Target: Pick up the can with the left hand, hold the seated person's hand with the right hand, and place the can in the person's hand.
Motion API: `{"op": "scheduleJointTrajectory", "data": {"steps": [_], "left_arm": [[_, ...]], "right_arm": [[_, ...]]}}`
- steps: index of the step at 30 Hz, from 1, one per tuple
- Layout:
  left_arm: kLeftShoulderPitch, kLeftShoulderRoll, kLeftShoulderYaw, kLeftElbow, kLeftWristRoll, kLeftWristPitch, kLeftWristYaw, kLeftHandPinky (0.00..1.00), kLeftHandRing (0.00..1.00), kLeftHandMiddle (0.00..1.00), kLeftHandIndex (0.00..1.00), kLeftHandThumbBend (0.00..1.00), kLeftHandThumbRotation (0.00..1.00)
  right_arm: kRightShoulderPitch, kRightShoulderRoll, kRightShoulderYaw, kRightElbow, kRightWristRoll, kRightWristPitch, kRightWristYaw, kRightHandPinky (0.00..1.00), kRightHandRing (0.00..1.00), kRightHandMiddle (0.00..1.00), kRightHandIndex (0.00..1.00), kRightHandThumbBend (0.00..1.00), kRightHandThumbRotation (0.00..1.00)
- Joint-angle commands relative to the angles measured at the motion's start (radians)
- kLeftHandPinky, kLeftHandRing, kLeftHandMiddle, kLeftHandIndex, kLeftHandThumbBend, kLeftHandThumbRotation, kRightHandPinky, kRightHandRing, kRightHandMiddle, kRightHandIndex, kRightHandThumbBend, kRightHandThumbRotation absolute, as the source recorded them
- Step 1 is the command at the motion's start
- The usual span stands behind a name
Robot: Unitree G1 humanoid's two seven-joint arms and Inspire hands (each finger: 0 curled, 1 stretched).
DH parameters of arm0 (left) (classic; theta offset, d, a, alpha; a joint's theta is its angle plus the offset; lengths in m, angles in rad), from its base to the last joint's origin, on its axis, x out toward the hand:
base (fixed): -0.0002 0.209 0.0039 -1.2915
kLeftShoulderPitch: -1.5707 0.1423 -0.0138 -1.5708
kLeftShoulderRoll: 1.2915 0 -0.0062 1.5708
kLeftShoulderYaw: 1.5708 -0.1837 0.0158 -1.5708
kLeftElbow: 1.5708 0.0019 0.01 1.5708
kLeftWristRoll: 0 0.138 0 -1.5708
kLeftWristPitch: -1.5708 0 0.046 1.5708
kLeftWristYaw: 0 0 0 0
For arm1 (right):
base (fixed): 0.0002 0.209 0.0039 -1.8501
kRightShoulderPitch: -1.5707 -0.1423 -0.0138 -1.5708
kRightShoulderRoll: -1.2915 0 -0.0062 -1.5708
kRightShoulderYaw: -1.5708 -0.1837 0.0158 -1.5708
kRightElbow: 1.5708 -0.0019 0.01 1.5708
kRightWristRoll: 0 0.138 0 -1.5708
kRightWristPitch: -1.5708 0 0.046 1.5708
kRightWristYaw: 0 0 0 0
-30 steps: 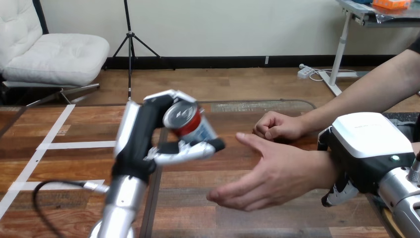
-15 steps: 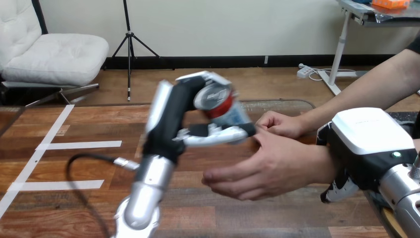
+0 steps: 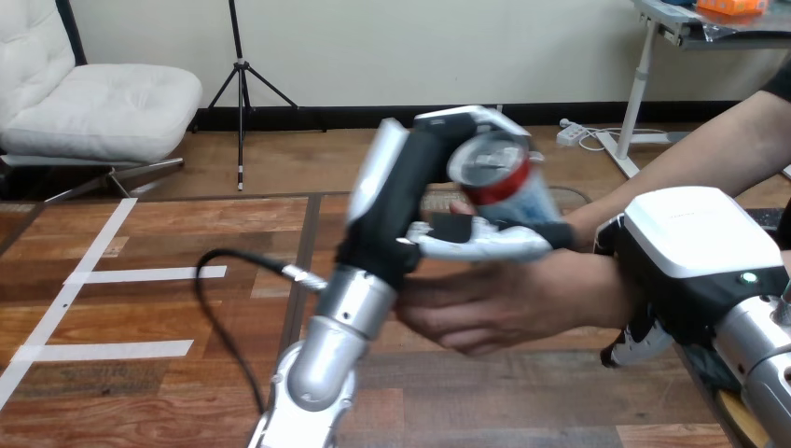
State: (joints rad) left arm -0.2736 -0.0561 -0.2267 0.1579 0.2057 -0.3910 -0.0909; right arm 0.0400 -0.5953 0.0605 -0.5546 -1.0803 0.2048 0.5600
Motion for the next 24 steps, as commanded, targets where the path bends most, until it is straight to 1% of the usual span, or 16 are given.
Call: {"op": "scheduleJointTrajectory", "data": {"steps": [1,6,10,18,21,24], "left_arm": [[-0.029,-0.017,-0.017,-0.050,-0.008,0.005,-0.003,0.33,0.38,0.43,0.43,0.81,0.00],[-0.010,-0.018,-0.037,-0.064,-0.011,0.013,-0.005,0.33,0.38,0.43,0.43,0.81,0.01],[0.008,-0.016,-0.052,-0.071,-0.016,0.008,-0.009,0.32,0.38,0.43,0.42,0.81,0.01],[0.041,-0.006,-0.066,-0.092,-0.028,0.009,-0.017,0.32,0.38,0.42,0.43,0.81,0.01],[0.053,0.001,-0.070,-0.100,-0.029,0.009,-0.019,0.32,0.38,0.43,0.43,0.81,0.01],[0.066,0.006,-0.071,-0.110,-0.032,0.012,-0.024,0.32,0.38,0.43,0.43,0.81,0.02]], "right_arm": [[-0.074,0.003,-0.024,-0.045,0.004,-0.012,-0.018,0.26,0.31,0.39,0.52,0.94,0.00],[-0.077,0.005,-0.020,-0.044,-0.003,-0.009,-0.008,0.27,0.32,0.41,0.52,0.94,0.00],[-0.077,0.003,-0.017,-0.043,-0.009,-0.012,-0.010,0.28,0.34,0.42,0.52,0.93,0.00],[-0.074,0.005,-0.017,-0.040,-0.010,-0.017,-0.017,0.29,0.35,0.43,0.52,0.93,0.00],[-0.075,0.007,-0.017,-0.041,-0.012,-0.014,-0.009,0.30,0.36,0.43,0.52,0.92,0.00],[-0.073,0.005,-0.018,-0.040,-0.014,-0.019,-0.013,0.30,0.36,0.43,0.52,0.92,0.00]]}}
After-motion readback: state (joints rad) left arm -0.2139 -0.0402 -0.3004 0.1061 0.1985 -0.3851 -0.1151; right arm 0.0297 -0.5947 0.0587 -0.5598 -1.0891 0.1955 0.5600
